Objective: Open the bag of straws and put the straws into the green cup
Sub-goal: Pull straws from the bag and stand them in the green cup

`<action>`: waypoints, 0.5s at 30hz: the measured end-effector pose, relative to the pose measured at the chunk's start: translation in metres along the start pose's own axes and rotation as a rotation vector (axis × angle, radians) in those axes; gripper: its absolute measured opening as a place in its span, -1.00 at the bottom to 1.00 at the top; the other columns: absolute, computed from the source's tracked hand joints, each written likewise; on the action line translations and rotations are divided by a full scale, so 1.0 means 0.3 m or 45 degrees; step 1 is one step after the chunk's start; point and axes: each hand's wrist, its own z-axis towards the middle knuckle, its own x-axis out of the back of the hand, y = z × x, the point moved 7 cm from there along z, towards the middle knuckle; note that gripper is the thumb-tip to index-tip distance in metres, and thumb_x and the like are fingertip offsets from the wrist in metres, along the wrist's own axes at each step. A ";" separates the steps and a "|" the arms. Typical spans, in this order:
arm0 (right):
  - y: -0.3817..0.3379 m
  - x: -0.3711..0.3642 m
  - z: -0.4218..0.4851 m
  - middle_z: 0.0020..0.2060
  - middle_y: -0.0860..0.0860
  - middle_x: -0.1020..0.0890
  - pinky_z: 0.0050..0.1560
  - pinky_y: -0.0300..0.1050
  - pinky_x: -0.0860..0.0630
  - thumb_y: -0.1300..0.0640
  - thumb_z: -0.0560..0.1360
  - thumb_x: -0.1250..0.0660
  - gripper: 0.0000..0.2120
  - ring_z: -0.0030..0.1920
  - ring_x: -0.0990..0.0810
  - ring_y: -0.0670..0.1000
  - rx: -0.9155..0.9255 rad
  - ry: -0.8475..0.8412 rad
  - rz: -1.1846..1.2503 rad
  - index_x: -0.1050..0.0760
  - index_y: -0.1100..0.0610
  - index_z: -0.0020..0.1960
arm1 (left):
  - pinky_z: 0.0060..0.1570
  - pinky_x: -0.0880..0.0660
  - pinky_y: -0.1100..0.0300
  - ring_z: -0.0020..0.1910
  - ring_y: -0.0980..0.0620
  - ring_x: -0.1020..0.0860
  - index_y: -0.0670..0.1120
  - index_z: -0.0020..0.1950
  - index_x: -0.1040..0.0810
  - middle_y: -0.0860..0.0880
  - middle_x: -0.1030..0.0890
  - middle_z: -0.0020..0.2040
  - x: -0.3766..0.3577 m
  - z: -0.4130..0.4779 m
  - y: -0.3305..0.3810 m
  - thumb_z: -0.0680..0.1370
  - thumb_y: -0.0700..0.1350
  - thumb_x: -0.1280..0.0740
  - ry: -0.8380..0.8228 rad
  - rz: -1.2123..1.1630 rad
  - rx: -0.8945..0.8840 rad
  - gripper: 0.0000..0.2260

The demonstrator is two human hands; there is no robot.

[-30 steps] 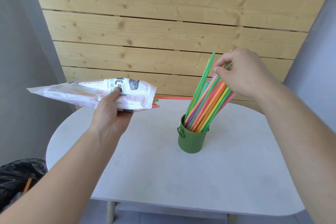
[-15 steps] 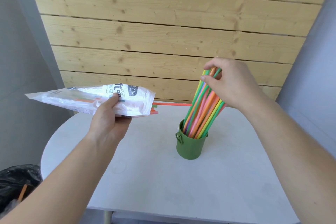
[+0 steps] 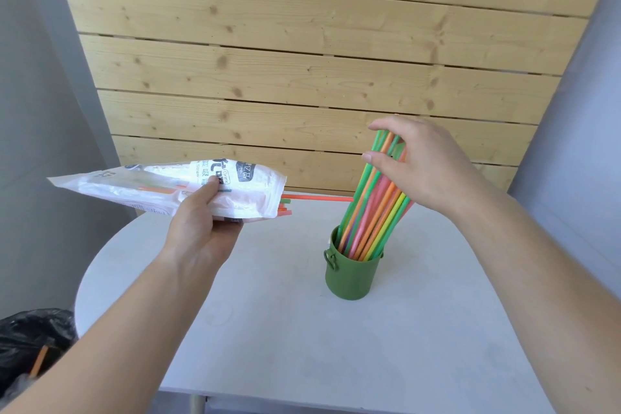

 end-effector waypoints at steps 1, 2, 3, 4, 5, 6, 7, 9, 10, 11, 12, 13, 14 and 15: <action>0.001 0.008 0.001 0.20 0.01 -0.59 0.23 -0.02 -0.43 -0.11 0.51 -0.39 -0.57 0.28 -0.49 0.09 0.008 0.035 0.009 -0.50 -0.04 0.35 | 0.14 -0.65 -0.05 -0.03 0.02 -0.75 -0.12 0.15 -0.58 -0.02 -0.77 -0.15 0.000 -0.001 0.003 0.66 -0.25 -0.33 0.001 -0.007 -0.004 -0.89; 0.002 0.017 0.002 0.17 0.00 -0.57 0.22 -0.03 -0.41 -0.11 0.51 -0.40 -0.56 0.27 -0.48 0.08 0.013 0.069 0.014 -0.50 -0.03 0.35 | 0.17 -0.63 -0.08 -0.01 0.01 -0.75 -0.12 0.17 -0.58 -0.02 -0.77 -0.13 0.001 0.000 0.004 0.66 -0.26 -0.33 -0.002 -0.017 -0.007 -0.88; 0.004 0.026 0.003 0.13 -0.01 -0.55 0.20 -0.06 -0.39 -0.10 0.51 -0.40 -0.55 0.26 -0.47 0.07 0.017 0.103 0.016 -0.49 -0.03 0.36 | 0.20 -0.62 -0.09 0.01 0.01 -0.75 -0.12 0.17 -0.58 -0.02 -0.77 -0.13 0.001 0.001 0.006 0.65 -0.26 -0.33 -0.005 -0.026 -0.008 -0.88; 0.007 0.034 0.003 0.11 -0.03 -0.54 0.18 -0.09 -0.37 -0.09 0.50 -0.42 -0.54 0.26 -0.47 0.07 0.020 0.137 0.018 -0.49 -0.02 0.36 | 0.23 -0.61 -0.10 -0.01 0.01 -0.75 -0.11 0.16 -0.58 -0.02 -0.77 -0.13 0.002 0.003 0.008 0.65 -0.26 -0.33 -0.007 -0.030 -0.010 -0.88; 0.011 0.040 0.003 0.10 -0.04 -0.53 0.17 -0.10 -0.36 -0.08 0.49 -0.43 -0.54 0.25 -0.47 0.06 0.026 0.167 0.018 -0.50 -0.01 0.36 | 0.25 -0.60 -0.10 -0.03 0.01 -0.75 -0.11 0.14 -0.58 -0.02 -0.77 -0.15 0.001 0.001 0.010 0.66 -0.26 -0.33 -0.010 -0.036 -0.011 -0.89; 0.013 0.043 0.004 0.11 -0.03 -0.54 0.17 -0.10 -0.36 -0.08 0.48 -0.45 -0.53 0.24 -0.47 0.07 0.029 0.192 0.018 -0.50 0.00 0.35 | 0.26 -0.59 -0.10 -0.03 0.01 -0.75 -0.11 0.13 -0.57 -0.02 -0.77 -0.15 0.000 0.002 0.011 0.66 -0.26 -0.32 -0.015 -0.044 -0.014 -0.90; 0.013 0.047 0.003 0.11 -0.01 -0.55 0.18 -0.10 -0.36 -0.07 0.46 -0.46 -0.52 0.24 -0.48 0.08 0.033 0.220 0.023 -0.52 0.02 0.34 | 0.27 -0.58 -0.10 -0.03 0.01 -0.74 -0.11 0.13 -0.57 -0.01 -0.77 -0.15 -0.003 -0.001 0.013 0.66 -0.26 -0.32 -0.020 -0.051 -0.014 -0.90; 0.005 0.067 -0.003 0.11 0.04 -0.55 0.18 -0.12 -0.37 -0.04 0.46 -0.46 -0.56 0.22 -0.49 0.12 0.048 0.316 0.055 -0.55 0.08 0.30 | 0.27 -0.58 -0.11 -0.05 0.02 -0.74 -0.11 0.11 -0.57 -0.01 -0.77 -0.17 -0.007 -0.009 0.016 0.66 -0.26 -0.32 -0.019 -0.052 -0.017 -0.91; -0.010 0.086 -0.012 0.08 0.07 -0.55 0.17 -0.12 -0.39 -0.02 0.47 -0.44 -0.61 0.17 -0.51 0.13 0.076 0.412 0.081 -0.57 0.11 0.25 | 0.24 -0.60 -0.11 -0.07 0.02 -0.74 -0.11 0.11 -0.57 -0.01 -0.77 -0.19 -0.010 -0.012 0.016 0.67 -0.26 -0.31 -0.016 -0.047 -0.017 -0.91; -0.031 0.113 -0.028 0.02 0.07 -0.55 0.11 -0.09 -0.45 0.00 0.49 -0.41 -0.69 0.09 -0.54 0.13 0.114 0.531 0.116 -0.59 0.13 0.17 | 0.20 -0.61 -0.10 -0.08 0.01 -0.74 -0.11 0.12 -0.57 -0.01 -0.76 -0.20 -0.016 -0.019 0.019 0.67 -0.26 -0.31 -0.012 -0.041 -0.017 -0.91; -0.054 0.139 -0.046 -0.09 0.04 -0.56 0.01 -0.04 -0.49 0.02 0.52 -0.37 -0.78 -0.05 -0.55 0.10 0.141 0.624 0.163 -0.60 0.13 0.08 | 0.15 -0.63 -0.10 -0.06 0.00 -0.74 -0.11 0.14 -0.56 -0.02 -0.77 -0.17 -0.020 -0.022 0.022 0.68 -0.26 -0.30 -0.015 -0.036 -0.024 -0.90; -0.076 0.153 -0.059 -0.23 -0.01 -0.55 -0.13 -0.02 -0.50 0.01 0.55 -0.33 -0.83 -0.20 -0.53 0.05 0.145 0.650 0.215 -0.58 0.12 -0.03 | 0.11 -0.63 -0.10 -0.01 -0.01 -0.74 -0.12 0.15 -0.55 -0.03 -0.78 -0.08 -0.023 -0.028 0.027 0.68 -0.27 -0.29 -0.019 -0.039 -0.030 -0.90; -0.092 0.151 -0.064 -0.36 -0.06 -0.52 -0.25 -0.01 -0.47 -0.01 0.57 -0.30 -0.80 -0.33 -0.48 0.03 0.108 0.602 0.257 -0.54 0.10 -0.12 | 0.11 -0.64 -0.12 0.05 -0.03 -0.74 -0.13 0.19 -0.56 -0.05 -0.77 0.04 -0.025 -0.026 0.032 0.68 -0.27 -0.30 -0.030 -0.051 -0.032 -0.87; -0.108 0.130 -0.067 -0.46 -0.07 -0.48 -0.32 -0.02 -0.42 -0.06 0.59 -0.25 -0.74 -0.40 -0.45 0.02 0.037 0.477 0.262 -0.51 0.07 -0.18 | 0.13 -0.64 -0.14 0.10 -0.05 -0.73 -0.15 0.27 -0.55 -0.08 -0.74 0.15 -0.030 -0.029 0.038 0.67 -0.26 -0.30 -0.047 -0.072 -0.027 -0.82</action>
